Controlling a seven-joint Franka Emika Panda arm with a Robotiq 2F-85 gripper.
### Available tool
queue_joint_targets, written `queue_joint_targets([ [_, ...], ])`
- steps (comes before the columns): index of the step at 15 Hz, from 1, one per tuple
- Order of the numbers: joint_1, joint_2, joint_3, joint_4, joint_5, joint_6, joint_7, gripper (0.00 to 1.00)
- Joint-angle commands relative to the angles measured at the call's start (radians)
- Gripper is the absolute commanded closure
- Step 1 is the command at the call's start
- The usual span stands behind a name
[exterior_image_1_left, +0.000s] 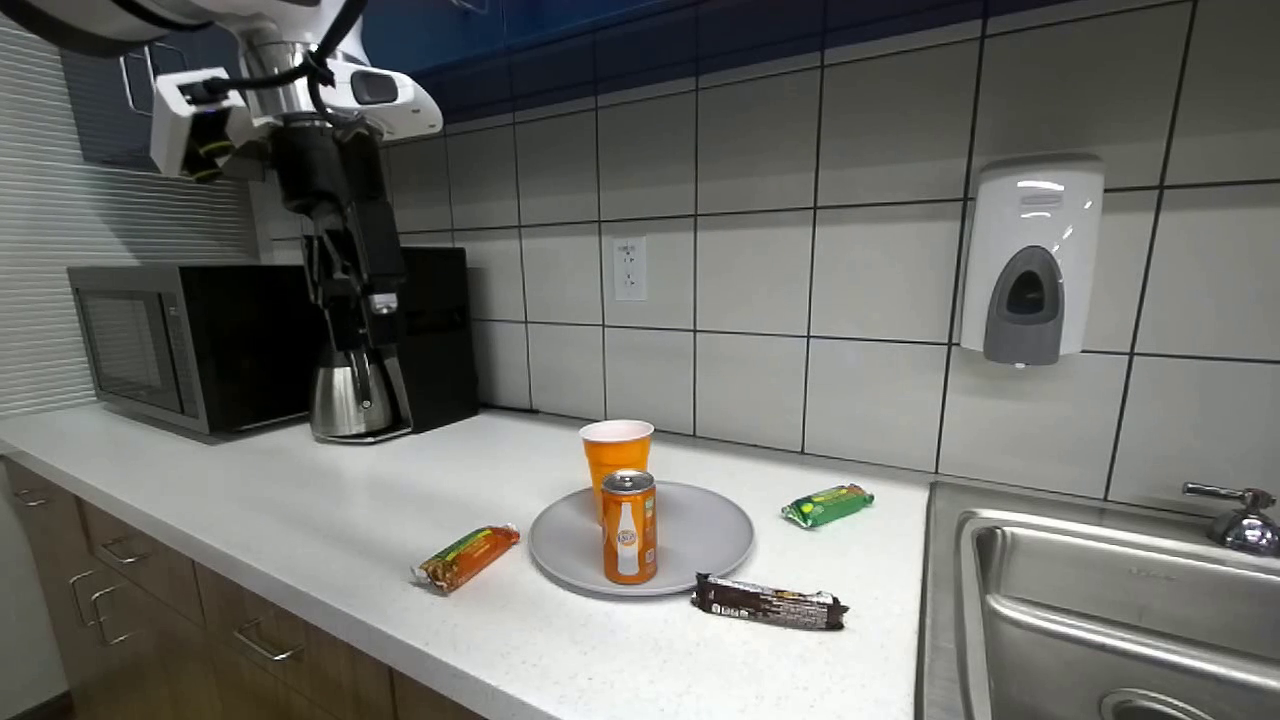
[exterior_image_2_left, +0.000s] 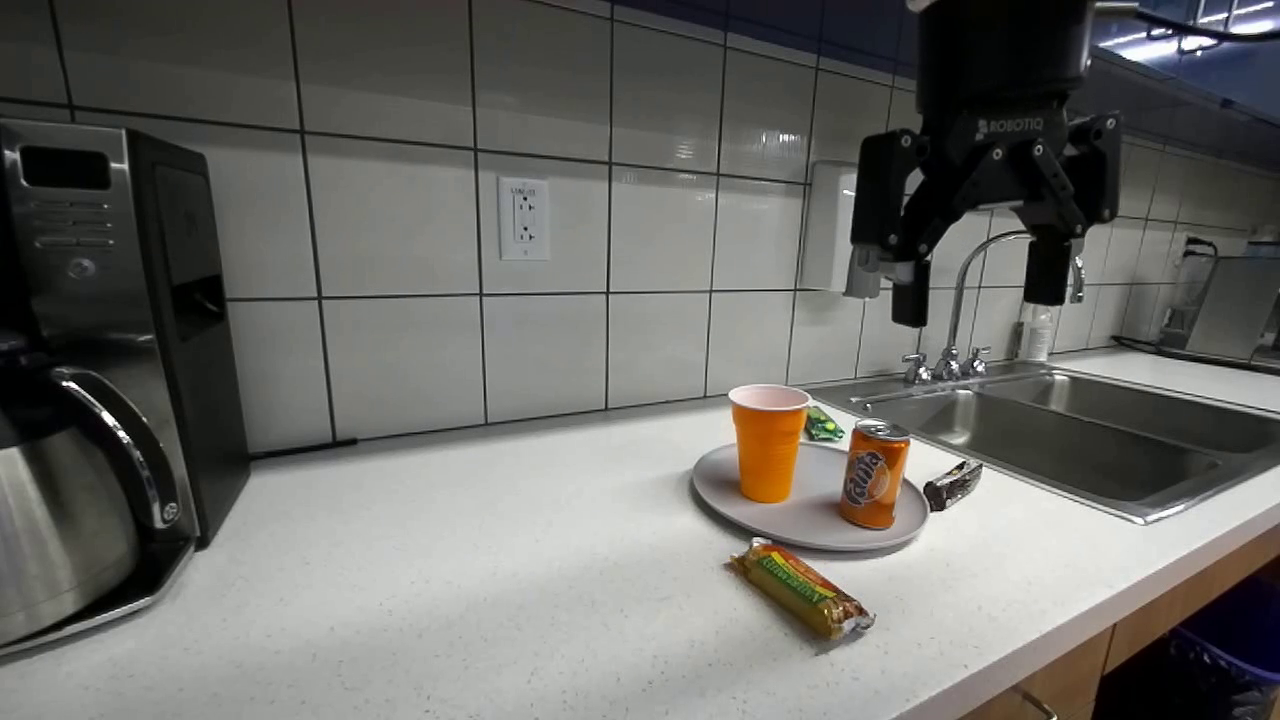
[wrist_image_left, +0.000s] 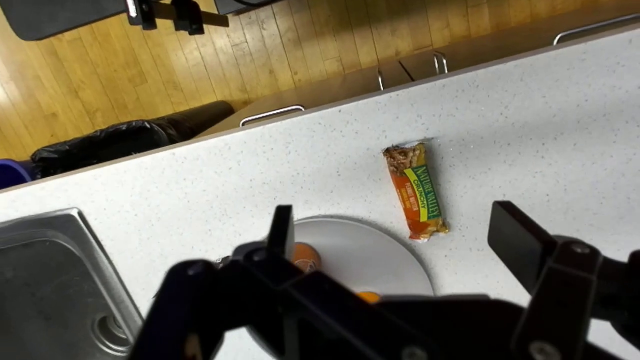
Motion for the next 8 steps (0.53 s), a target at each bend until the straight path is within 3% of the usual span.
queue_joint_targets([
  [1,-0.008,-0.017,-0.025,-0.031,-0.008,0.054,0.011,0.0],
  [8,-0.02,-0.006,-0.077,-0.051,-0.016,0.104,-0.036,0.0],
])
